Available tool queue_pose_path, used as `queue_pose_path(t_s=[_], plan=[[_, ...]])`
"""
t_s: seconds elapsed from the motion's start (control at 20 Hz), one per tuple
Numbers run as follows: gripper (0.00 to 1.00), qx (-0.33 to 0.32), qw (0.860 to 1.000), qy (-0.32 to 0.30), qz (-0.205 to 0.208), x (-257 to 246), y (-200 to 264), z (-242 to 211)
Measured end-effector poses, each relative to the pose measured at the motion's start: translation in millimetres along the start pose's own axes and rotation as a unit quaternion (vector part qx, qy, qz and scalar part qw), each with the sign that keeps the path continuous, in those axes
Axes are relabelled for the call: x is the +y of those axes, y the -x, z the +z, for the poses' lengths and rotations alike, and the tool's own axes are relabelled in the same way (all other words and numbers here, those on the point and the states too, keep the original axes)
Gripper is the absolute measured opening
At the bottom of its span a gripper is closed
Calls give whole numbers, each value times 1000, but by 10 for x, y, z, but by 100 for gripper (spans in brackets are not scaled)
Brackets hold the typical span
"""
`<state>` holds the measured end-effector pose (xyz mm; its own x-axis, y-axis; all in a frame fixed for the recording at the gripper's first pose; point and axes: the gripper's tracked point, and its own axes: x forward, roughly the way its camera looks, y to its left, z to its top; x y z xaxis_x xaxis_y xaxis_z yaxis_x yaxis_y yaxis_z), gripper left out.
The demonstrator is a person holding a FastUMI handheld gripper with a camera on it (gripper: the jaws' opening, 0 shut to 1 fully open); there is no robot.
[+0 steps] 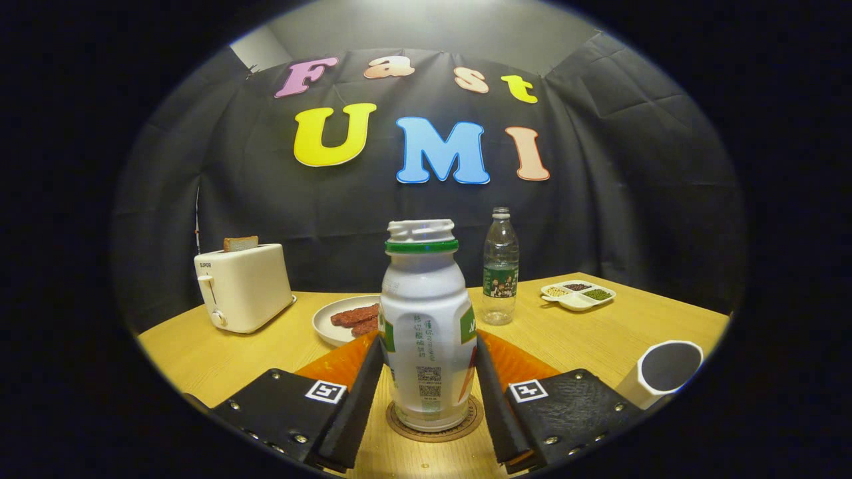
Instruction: Take the bottle from table, then pour the juice into the cup, finally place the bottle on the coaster
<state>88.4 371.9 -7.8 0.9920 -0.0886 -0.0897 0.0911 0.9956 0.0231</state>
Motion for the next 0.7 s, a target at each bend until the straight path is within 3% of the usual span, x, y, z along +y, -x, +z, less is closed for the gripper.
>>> queue_pose_path(t_s=[0.05, 0.2, 0.45, 0.7], plan=[[76, 12, 1000, 0, -1, -20, 0, -67], [96, 39, 999, -13, 12, 24, 22, -225], [96, -11, 999, -25, 30, 4, 193, 201], [96, -70, 994, -54, 71, 76, 560, 1037]])
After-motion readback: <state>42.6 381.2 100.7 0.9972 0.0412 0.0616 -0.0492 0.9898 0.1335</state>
